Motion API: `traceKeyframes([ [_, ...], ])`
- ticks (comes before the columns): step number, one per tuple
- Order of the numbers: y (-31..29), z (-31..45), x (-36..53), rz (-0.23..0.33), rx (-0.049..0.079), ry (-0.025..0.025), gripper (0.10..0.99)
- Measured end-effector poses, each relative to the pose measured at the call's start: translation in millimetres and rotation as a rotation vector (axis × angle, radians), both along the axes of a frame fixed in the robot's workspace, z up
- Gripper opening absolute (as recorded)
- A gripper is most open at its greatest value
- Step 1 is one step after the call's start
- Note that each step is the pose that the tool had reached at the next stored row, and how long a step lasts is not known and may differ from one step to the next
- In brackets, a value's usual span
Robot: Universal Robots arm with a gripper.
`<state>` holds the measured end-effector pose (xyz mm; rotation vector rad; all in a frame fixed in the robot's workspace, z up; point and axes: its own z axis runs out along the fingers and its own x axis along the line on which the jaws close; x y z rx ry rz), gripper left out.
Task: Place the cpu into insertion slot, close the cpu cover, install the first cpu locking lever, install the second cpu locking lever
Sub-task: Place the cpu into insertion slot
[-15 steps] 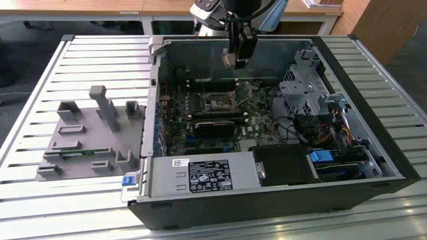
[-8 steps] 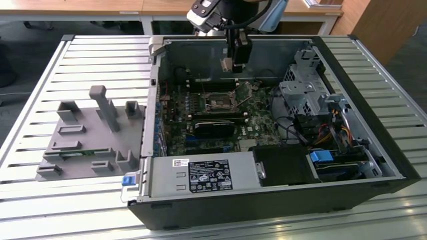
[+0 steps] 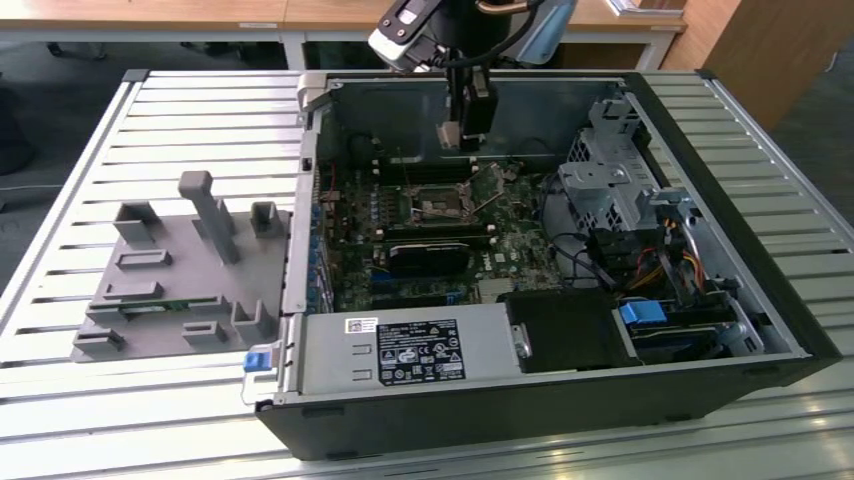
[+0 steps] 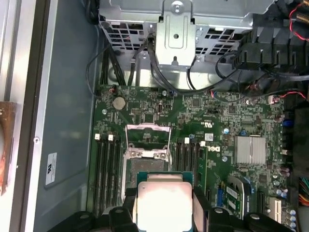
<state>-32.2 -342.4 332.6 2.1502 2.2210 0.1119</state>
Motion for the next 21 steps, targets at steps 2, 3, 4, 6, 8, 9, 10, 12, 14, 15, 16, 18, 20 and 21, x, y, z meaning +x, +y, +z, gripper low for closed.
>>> traceKeyframes([
  [2,0.1,-2.1,-0.1,0.0,0.0,0.0023,0.541],
  [3,0.1,-3.1,-0.1,0.0,0.0,0.0033,0.541],
  [4,0.1,-4.0,-0.1,0.0,0.0,0.004,0.541],
  [6,0.1,-5.5,-0.1,0.0,0.0,0.0048,0.541],
  [8,0.1,-7.0,-0.1,0.0,0.0,0.0054,0.541],
  [9,0.1,-7.6,-0.1,0.0,0.0,0.0056,0.541],
  [10,0.1,-8.2,-0.1,0.0,0.0,0.0058,0.541],
  [12,0.1,-9.0,-0.1,0.0,0.0,0.0065,0.541],
  [14,0.1,-9.8,-0.1,0.0,0.0,0.0072,0.541],
  [15,0.1,-10.3,-0.1,0.0,0.0,0.0079,0.541],
  [16,0.1,-10.8,-0.1,0.0,-0.001,0.0089,0.541],
  [18,0.1,-12.0,-0.1,0.0,-0.001,0.0105,0.541],
  [20,0.1,-13.1,-0.1,0.0,-0.001,0.0114,0.541],
  [21,0.1,-13.5,-0.1,0.0,-0.001,0.0115,0.541],
])
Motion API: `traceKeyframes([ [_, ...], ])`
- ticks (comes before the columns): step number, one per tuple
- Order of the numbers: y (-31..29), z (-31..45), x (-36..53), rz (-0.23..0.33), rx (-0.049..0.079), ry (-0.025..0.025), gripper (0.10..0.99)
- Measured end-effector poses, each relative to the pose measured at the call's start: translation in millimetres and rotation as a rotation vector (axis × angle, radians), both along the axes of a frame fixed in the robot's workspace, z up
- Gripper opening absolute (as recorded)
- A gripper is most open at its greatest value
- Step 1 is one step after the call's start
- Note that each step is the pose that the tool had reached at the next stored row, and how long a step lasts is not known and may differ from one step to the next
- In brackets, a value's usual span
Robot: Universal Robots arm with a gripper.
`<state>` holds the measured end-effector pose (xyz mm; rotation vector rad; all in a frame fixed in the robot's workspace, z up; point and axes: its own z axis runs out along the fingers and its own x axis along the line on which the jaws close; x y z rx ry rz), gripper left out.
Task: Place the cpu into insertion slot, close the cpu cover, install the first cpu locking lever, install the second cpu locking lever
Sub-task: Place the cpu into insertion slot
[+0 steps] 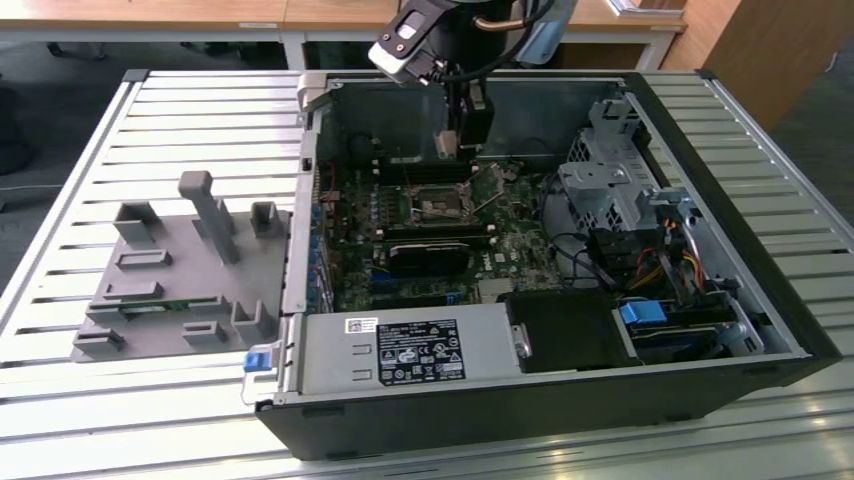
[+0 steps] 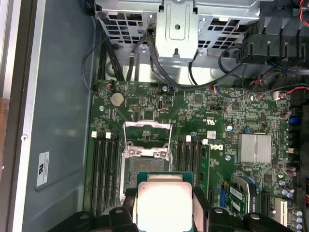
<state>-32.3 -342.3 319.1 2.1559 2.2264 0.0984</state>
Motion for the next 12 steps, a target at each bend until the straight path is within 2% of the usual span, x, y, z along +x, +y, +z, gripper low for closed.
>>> traceKeyframes([
  [12,0.0,-8.2,-0.4,0.0,-0.001,0.0002,0.541],
])
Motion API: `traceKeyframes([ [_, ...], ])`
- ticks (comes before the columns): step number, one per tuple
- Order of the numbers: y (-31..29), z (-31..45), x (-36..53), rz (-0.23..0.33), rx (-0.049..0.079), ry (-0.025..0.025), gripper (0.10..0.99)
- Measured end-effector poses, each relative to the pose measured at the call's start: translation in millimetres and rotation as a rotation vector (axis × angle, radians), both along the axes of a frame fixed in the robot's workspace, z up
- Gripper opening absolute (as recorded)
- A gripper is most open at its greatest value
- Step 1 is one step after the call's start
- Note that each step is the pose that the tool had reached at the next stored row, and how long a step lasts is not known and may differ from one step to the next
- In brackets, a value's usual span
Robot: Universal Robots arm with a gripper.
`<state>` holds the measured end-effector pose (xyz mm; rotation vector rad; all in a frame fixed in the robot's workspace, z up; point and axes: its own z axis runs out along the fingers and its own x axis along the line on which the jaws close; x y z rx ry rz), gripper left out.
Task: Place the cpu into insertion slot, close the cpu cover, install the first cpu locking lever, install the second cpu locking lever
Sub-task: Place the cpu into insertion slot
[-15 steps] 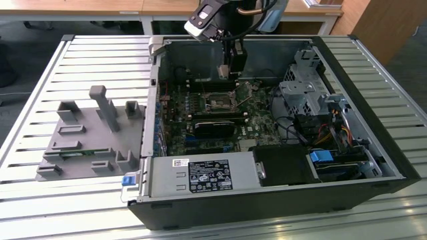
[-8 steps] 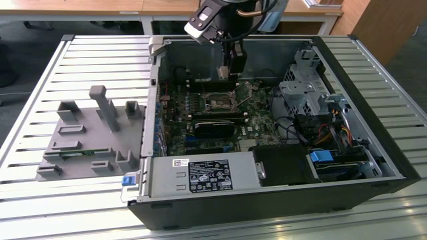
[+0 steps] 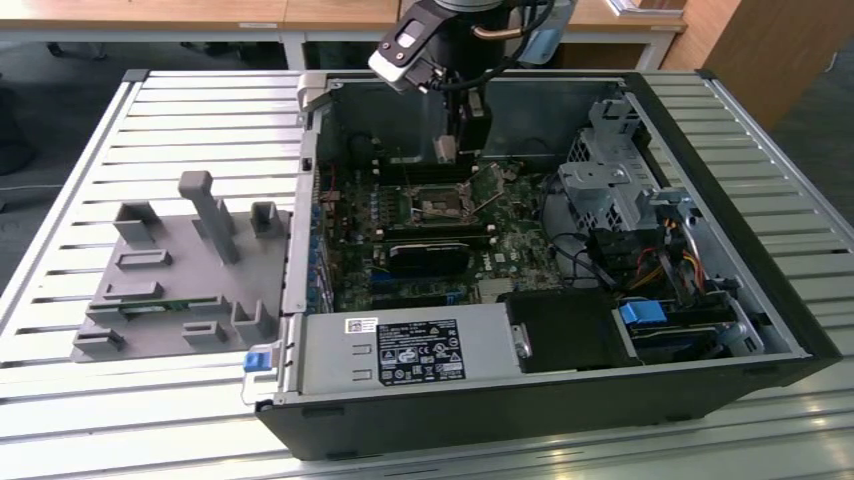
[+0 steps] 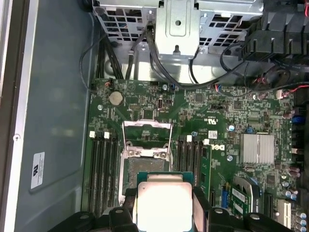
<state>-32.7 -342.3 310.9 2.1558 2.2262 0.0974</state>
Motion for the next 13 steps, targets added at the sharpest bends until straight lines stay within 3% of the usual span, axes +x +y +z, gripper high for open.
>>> traceKeyframes([
  [7,0.3,-10.5,-0.1,0.0,0.0,0.0073,0.541],
  [13,0.4,-14.7,-0.2,0.0,0.0,0.0081,0.541],
])
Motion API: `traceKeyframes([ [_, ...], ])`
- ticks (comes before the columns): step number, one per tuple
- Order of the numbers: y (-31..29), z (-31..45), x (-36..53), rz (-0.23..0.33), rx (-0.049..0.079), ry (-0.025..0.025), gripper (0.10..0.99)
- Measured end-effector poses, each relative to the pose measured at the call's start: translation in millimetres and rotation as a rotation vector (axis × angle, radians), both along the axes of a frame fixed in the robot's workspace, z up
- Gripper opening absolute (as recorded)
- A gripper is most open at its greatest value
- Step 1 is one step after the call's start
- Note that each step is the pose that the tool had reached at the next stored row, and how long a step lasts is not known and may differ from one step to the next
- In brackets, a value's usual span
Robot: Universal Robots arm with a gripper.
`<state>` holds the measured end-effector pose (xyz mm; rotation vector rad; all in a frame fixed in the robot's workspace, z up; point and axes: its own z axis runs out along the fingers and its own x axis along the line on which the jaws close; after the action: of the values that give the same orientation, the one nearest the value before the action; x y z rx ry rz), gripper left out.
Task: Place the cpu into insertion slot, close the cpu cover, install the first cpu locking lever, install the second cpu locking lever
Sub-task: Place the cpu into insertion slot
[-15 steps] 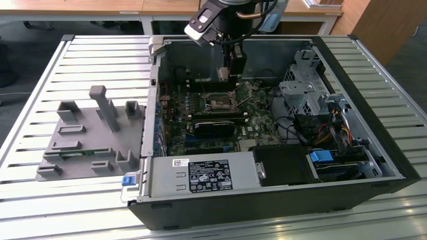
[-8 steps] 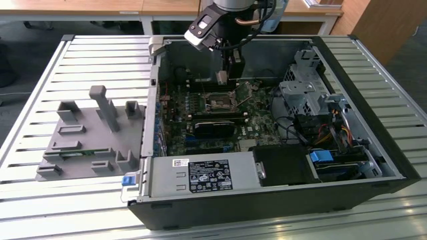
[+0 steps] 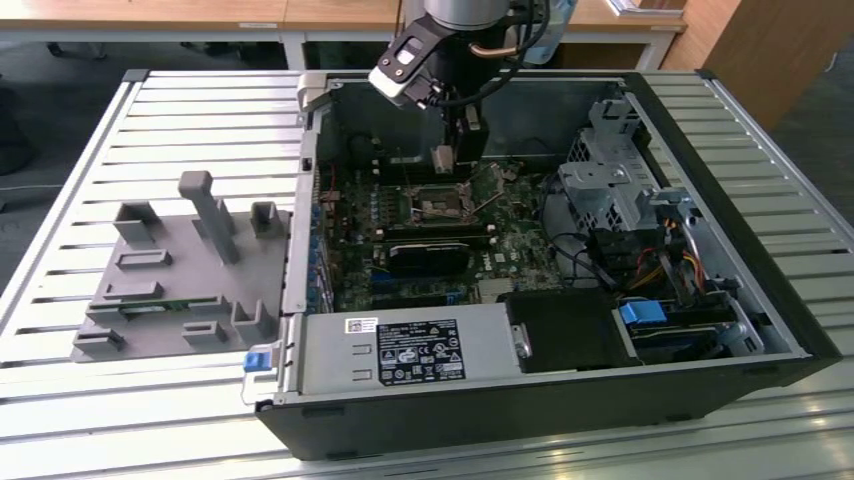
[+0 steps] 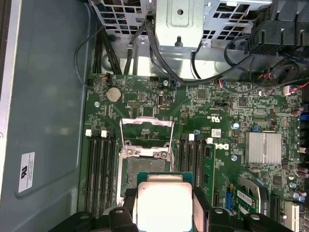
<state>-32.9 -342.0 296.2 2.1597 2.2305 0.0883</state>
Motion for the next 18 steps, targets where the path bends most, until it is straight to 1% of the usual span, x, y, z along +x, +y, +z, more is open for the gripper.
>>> traceKeyframes([
  [7,0.0,-3.6,-0.3,0.0,0.0,0.0005,0.541],
  [18,0.7,-6.7,-2.9,0.0,0.0,0.0005,0.541],
])
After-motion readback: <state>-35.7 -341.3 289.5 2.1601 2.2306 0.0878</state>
